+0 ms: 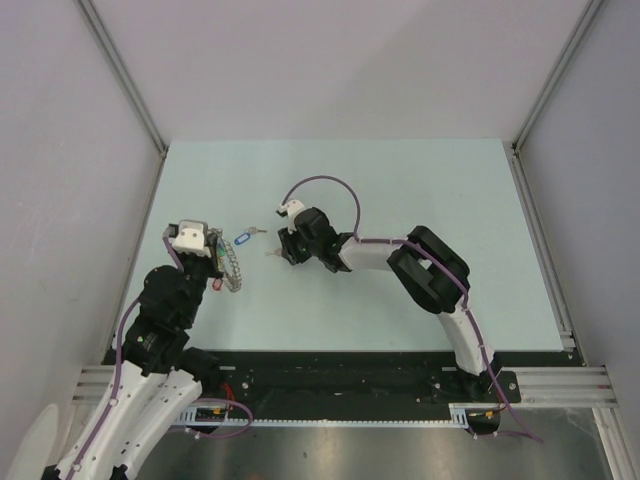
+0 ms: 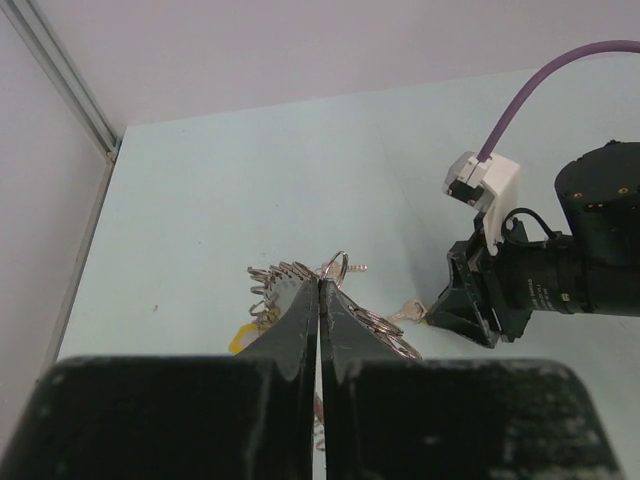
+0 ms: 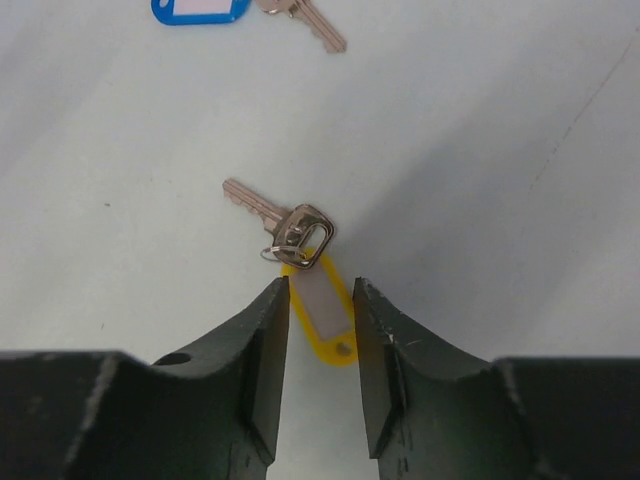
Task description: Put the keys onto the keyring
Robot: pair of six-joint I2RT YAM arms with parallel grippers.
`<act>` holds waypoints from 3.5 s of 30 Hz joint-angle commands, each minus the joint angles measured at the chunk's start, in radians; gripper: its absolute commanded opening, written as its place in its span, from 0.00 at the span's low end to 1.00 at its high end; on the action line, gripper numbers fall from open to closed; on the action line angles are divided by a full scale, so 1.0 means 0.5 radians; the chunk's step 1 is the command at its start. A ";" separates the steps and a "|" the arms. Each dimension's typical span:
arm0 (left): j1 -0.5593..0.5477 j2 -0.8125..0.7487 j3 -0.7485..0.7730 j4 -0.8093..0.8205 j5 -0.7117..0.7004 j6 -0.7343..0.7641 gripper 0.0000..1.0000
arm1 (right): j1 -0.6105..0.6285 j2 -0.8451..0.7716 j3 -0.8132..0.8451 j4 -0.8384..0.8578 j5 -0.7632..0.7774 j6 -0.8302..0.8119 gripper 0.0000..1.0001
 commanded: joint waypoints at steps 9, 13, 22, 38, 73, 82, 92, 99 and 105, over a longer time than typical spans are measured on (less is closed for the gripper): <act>0.022 -0.037 0.004 0.171 0.069 -0.027 0.00 | 0.010 -0.402 -0.468 -0.559 0.182 0.263 0.21; 0.022 -0.043 0.007 0.171 0.078 -0.030 0.00 | 0.077 -0.570 -0.646 -0.651 0.167 0.300 0.20; 0.022 -0.061 0.001 0.177 0.085 -0.037 0.00 | 0.028 -0.767 -0.754 -0.271 -0.118 -0.129 0.29; 0.022 -0.086 -0.008 0.186 0.045 -0.021 0.00 | -0.046 -0.160 0.040 -0.359 -0.333 -1.178 0.35; 0.031 -0.061 -0.015 0.186 0.045 -0.015 0.00 | -0.098 0.310 0.799 -0.881 -0.919 -1.574 0.34; 0.031 -0.055 -0.015 0.186 0.063 -0.015 0.00 | -0.095 0.334 0.777 -0.924 -0.781 -1.501 0.27; 0.034 -0.067 -0.009 0.190 0.085 -0.015 0.00 | -0.098 -0.064 0.143 -0.786 -0.278 -1.170 0.07; 0.034 -0.070 -0.012 0.193 0.097 -0.018 0.00 | -0.079 -0.359 -0.286 -0.921 0.053 -0.661 0.08; 0.034 -0.070 -0.005 0.193 0.112 -0.024 0.00 | 0.049 -0.619 -0.588 -1.007 0.237 -0.166 0.11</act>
